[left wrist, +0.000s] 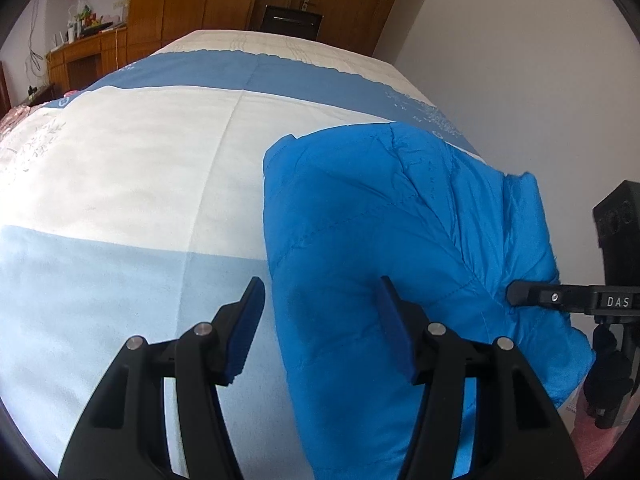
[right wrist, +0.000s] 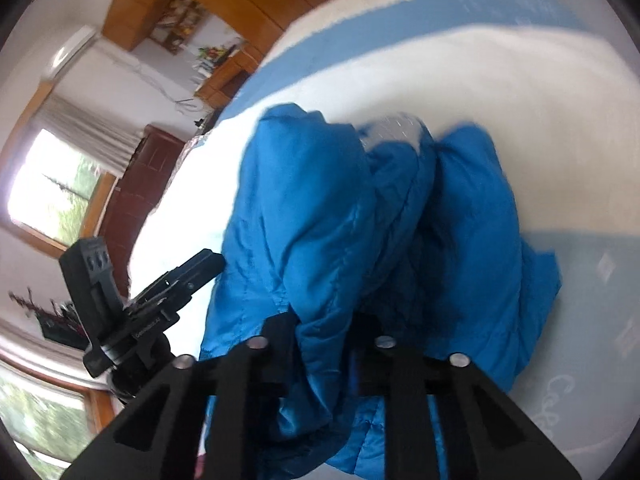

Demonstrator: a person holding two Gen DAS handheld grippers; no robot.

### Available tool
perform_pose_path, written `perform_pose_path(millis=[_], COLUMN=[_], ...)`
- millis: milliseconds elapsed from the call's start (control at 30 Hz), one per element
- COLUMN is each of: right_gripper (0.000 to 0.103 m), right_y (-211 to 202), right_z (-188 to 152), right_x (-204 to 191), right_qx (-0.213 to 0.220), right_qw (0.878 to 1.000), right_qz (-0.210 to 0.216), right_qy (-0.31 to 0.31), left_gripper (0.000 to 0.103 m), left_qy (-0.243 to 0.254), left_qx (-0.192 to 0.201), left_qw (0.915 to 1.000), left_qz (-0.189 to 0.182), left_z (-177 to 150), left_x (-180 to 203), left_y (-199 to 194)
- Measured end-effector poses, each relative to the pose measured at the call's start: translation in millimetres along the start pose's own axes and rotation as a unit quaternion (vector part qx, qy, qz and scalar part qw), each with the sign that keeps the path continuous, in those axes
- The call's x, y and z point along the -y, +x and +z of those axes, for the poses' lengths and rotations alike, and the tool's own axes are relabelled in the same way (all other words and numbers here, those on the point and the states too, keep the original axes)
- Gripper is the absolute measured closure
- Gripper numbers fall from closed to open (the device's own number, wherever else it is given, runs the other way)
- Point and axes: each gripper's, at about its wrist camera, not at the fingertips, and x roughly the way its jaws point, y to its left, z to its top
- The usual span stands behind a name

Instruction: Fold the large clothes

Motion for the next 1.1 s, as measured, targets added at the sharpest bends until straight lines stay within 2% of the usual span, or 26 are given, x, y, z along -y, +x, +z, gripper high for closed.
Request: perform_pose_path(millis=[167,233,333,467,600,667,800,900,1000,1067,1100], right_gripper=[0.09,0.09,0.09,0.09,0.087,0.085,0.083,0.077,0.069,0.069,0.068], right_y=[-49.4,-68.0,-78.3,-64.7,-42.4,-29.9,-17.6,-24.8,-46.4,-71.4,-80.3], right_z=[-4.0,-9.7,-17.6,-29.2,-49.8,-61.5,-72.6,-71.7,-75.6,-82.1,-84.8], right_x=[-18.9,-22.4,-5.7,34.9,77.3,89.7,100.0,88.4,58.1,33.2,22.4], right_qx=[0.051,0.071,0.077,0.065,0.067,0.076,0.098,0.103,0.131,0.181,0.2], right_qw=[0.998,0.996,0.996,0.998,0.996,0.995,0.992,0.993,0.99,0.976,0.97], right_qz=[0.007,-0.003,-0.01,-0.014,0.01,0.029,0.045,0.021,-0.048,-0.12,-0.135], right_qy=[-0.044,-0.058,-0.043,0.009,0.049,0.062,0.071,0.055,0.016,-0.016,-0.024], left_gripper=[0.047,0.047,0.047,0.047,0.047,0.047,0.046,0.046,0.049,0.049,0.049], left_qy=[0.007,0.014,0.032,0.062,0.068,0.069,0.083,0.068,0.051,0.039,0.035], left_qx=[0.019,0.028,0.032,0.007,-0.022,-0.021,-0.015,-0.019,-0.022,-0.006,0.004], left_qw=[0.9998,0.9993,0.9987,0.9976,0.9962,0.996,0.996,0.9968,0.9974,0.9981,0.9982], left_qz=[-0.009,-0.018,-0.025,-0.029,-0.049,-0.052,-0.03,-0.036,-0.046,-0.049,-0.048], left_z=[-2.6,-2.2,-4.8,-15.3,-26.3,-31.7,-41.3,-39.9,-34.7,-31.7,-31.0], left_x=[7.2,15.5,30.9,52.0,57.8,56.6,61.4,58.3,49.7,46.1,46.9], left_y=[-17.2,-23.8,-27.1,-9.4,18.6,25.8,35.9,33.7,20.7,7.0,-1.2])
